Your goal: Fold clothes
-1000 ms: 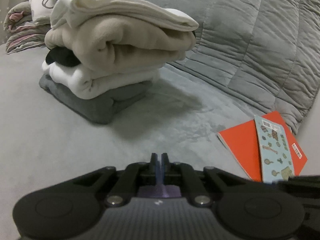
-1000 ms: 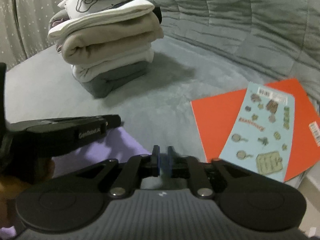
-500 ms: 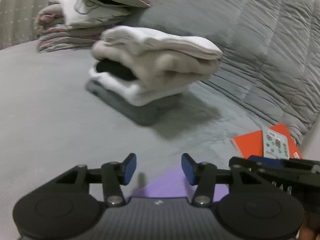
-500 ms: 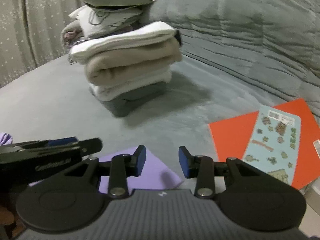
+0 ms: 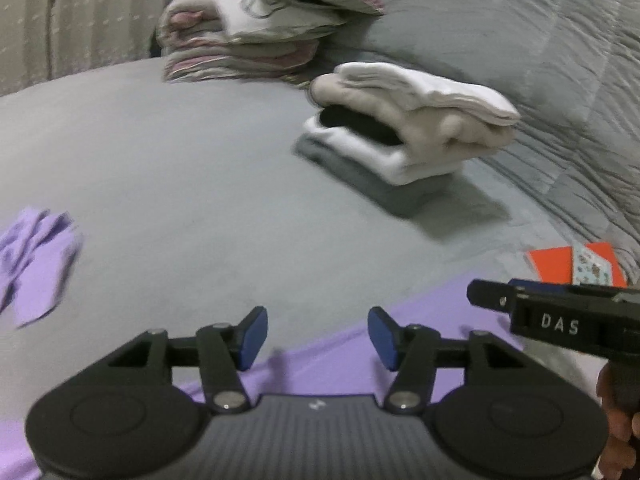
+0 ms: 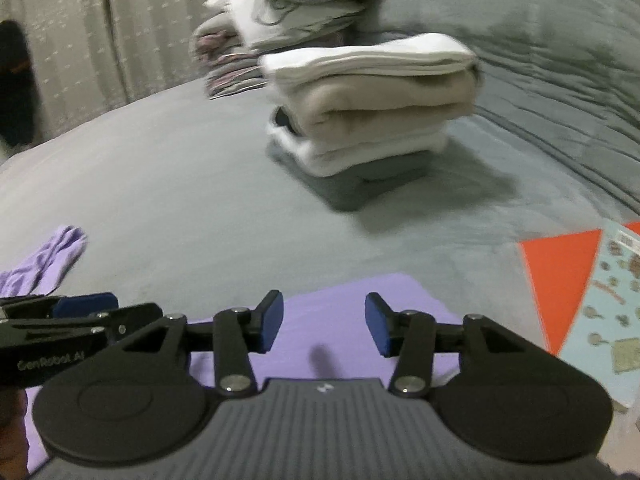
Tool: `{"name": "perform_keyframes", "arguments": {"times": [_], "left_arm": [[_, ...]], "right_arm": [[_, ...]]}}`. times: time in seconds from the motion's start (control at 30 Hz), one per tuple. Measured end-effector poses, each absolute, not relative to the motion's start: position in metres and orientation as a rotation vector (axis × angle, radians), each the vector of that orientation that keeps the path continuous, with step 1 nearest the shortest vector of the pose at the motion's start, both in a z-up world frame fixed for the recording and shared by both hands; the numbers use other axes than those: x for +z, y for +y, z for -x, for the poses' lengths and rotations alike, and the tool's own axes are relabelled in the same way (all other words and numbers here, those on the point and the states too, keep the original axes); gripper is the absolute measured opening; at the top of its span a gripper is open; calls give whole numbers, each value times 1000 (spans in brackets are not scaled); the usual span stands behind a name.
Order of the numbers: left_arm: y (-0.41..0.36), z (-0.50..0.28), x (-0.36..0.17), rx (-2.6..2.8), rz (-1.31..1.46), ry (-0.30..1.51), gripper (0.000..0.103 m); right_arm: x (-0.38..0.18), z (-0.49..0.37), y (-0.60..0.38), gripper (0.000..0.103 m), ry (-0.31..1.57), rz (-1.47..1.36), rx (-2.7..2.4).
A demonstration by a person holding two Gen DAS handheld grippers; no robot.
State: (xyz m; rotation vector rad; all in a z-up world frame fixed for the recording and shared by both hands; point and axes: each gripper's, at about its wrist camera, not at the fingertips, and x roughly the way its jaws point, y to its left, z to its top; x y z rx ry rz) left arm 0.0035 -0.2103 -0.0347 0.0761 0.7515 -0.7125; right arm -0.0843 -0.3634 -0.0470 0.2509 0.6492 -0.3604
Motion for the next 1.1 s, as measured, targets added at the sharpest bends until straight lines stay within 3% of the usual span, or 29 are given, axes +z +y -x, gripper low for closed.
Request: {"name": "perform_keyframes", "arguments": {"times": [0.73,1.1], "left_arm": [[-18,18,-45,-444,-17,764,58],[84,-17,-39,-181,-25,720,58]], "right_arm": [[-57,29,-241,50,767,-102,-19],[-58,4,-186,51,788,-27,78]]}}
